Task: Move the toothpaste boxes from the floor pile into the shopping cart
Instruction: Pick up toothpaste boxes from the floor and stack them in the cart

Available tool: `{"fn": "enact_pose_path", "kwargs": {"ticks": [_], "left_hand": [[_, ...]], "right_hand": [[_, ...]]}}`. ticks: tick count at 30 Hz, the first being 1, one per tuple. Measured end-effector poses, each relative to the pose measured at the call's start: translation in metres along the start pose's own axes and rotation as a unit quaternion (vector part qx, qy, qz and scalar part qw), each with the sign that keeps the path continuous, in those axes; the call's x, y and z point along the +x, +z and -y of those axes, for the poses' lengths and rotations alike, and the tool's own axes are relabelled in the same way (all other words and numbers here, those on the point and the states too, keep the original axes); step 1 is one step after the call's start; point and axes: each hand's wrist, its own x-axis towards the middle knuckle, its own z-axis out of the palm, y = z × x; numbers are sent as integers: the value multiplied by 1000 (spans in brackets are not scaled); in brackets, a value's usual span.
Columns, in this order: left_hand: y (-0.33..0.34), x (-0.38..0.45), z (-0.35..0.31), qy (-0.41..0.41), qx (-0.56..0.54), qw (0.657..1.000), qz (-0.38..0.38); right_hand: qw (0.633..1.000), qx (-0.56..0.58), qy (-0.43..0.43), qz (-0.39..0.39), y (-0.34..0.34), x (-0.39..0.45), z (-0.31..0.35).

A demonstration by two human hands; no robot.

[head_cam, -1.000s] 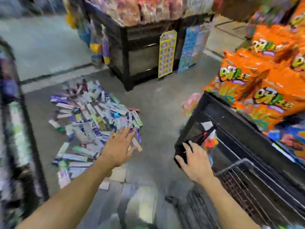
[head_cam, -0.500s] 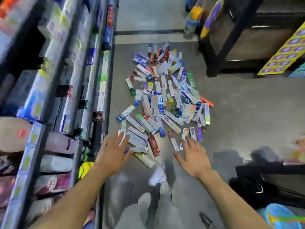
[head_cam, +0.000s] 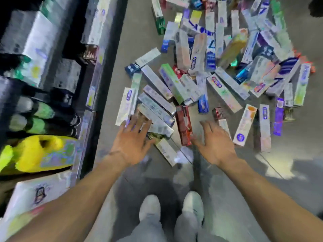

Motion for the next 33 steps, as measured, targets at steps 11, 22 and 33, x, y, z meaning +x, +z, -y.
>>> {"fn": "enact_pose_path", "kwargs": {"ticks": [11, 22, 33], "left_hand": [[188, 124, 57, 49, -3, 985, -163], [180, 135, 60, 42, -151, 968, -195], [111, 99, -8, -135, -716, 667, -157]], "right_hand": [[987, 139, 47, -69, 174, 122, -37], [885, 435, 152, -70, 179, 149, -21], [788, 607, 67, -77, 124, 97, 25]]}}
